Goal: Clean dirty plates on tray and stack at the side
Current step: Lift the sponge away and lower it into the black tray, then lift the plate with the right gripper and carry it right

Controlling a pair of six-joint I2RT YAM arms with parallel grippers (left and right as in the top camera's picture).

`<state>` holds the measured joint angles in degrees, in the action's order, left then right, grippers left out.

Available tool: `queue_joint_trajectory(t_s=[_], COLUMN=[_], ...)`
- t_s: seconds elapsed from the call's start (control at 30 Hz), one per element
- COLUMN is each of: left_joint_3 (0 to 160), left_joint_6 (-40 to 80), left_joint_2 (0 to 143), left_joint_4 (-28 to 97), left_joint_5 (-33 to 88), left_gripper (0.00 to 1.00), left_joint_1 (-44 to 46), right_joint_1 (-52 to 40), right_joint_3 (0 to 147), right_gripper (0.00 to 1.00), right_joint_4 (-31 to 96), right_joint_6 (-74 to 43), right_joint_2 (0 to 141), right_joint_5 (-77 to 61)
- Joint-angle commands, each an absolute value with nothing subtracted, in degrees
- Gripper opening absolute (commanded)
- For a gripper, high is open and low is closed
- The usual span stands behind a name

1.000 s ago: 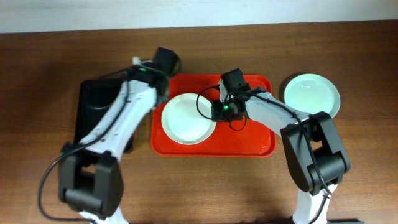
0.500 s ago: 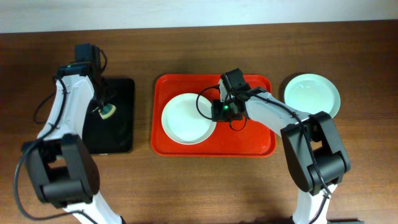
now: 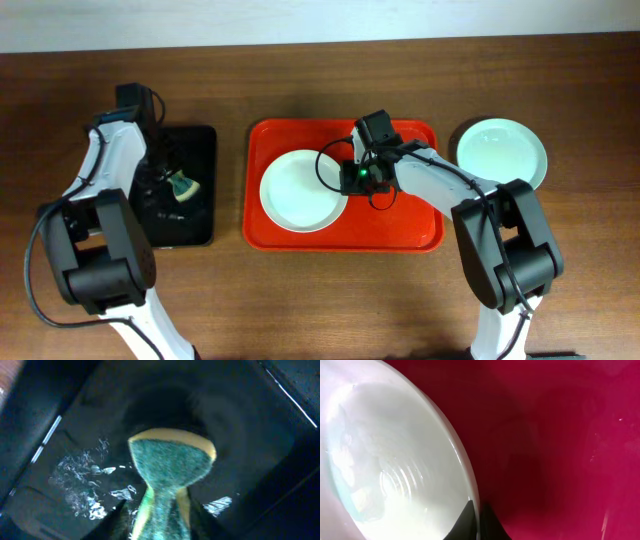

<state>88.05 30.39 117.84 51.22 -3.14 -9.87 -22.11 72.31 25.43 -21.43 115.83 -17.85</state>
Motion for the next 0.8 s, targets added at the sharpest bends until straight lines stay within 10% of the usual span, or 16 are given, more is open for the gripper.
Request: queue_joint_trajectory(t_s=[0.0,0.27,0.3,0.33,0.77], left_joint_3=[88.5,93.5,93.5,93.5,93.4], left_joint_6=[30.0,29.9,29.9,29.9,29.9], left_joint_2=[118.1,115.2,114.9,114.8,114.8], left_joint_4=[51.2,51.6,51.7,52.1,52.3], left_joint_5=[-2.1,12.9,12.9,12.9,12.7], left_gripper=[0.51,0.57,0.65,0.99,0.99], left_joint_1=[-10.7,-10.7,-10.7,-10.7,-10.7], right_joint_1=[-21.4,-21.9,-22.2,-23.0,-41.2], right_joint_3=[70.7,75.3,76.5,78.2,94.2], right_gripper=[0.04,0.04,0.04,0.04,0.04], right_joint_4=[26.3,29.3,30.7,32.7,47.4], right_joint_6=[-21.3,-13.5,-12.5,-11.7,0.9], right_joint_2=[117.8,113.3,112.3,111.2,108.9], right_joint_5=[-12.8,-12.6,-11.1,-7.6,48.7])
